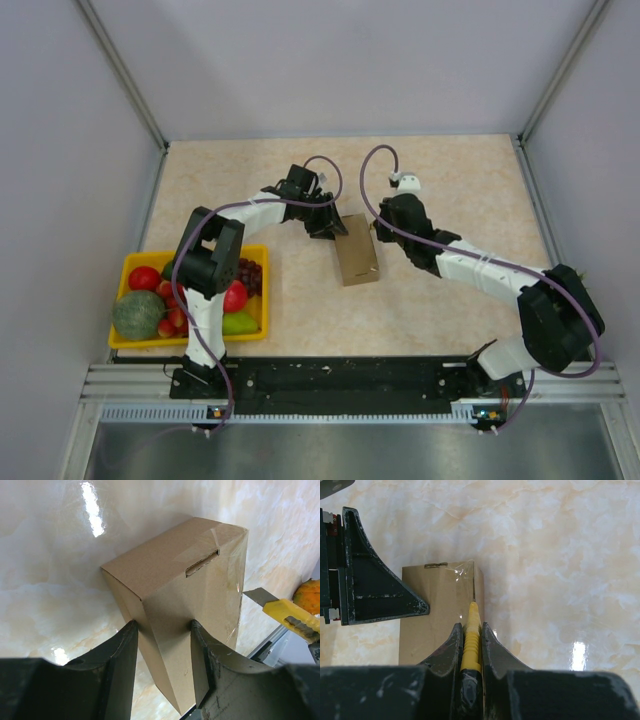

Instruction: Unpack the express box

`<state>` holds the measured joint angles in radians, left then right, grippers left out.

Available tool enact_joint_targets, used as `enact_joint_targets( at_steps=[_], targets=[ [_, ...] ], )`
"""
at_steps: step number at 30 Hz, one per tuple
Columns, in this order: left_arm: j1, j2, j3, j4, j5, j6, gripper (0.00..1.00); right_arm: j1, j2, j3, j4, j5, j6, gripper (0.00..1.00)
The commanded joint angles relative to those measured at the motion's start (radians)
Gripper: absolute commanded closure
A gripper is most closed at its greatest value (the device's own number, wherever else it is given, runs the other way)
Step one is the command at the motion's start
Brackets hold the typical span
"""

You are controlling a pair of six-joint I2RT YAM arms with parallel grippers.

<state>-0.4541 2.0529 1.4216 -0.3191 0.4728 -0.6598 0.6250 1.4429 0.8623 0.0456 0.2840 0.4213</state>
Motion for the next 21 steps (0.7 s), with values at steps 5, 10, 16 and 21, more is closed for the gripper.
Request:
enact_joint_targets(
  at_steps=[5,10,16,21],
  targets=[
    [0.002,0.052,-0.023,-0.032,-0.109,-0.009,0.83,-0.002,-0.012,0.030,-0.044,-0.006,0.037,1.00],
    [0.002,0.053,-0.029,-0.032,-0.109,-0.020,0.84,-0.004,-0.015,0.024,-0.078,-0.012,0.046,1.00],
    [0.002,0.055,-0.032,-0.048,-0.117,-0.041,0.86,-0.001,-0.044,0.012,-0.089,-0.014,0.057,1.00],
    [0.002,0.055,-0.033,-0.048,-0.118,-0.047,0.86,-0.001,-0.035,0.006,-0.093,-0.005,0.056,1.00]
  ],
)
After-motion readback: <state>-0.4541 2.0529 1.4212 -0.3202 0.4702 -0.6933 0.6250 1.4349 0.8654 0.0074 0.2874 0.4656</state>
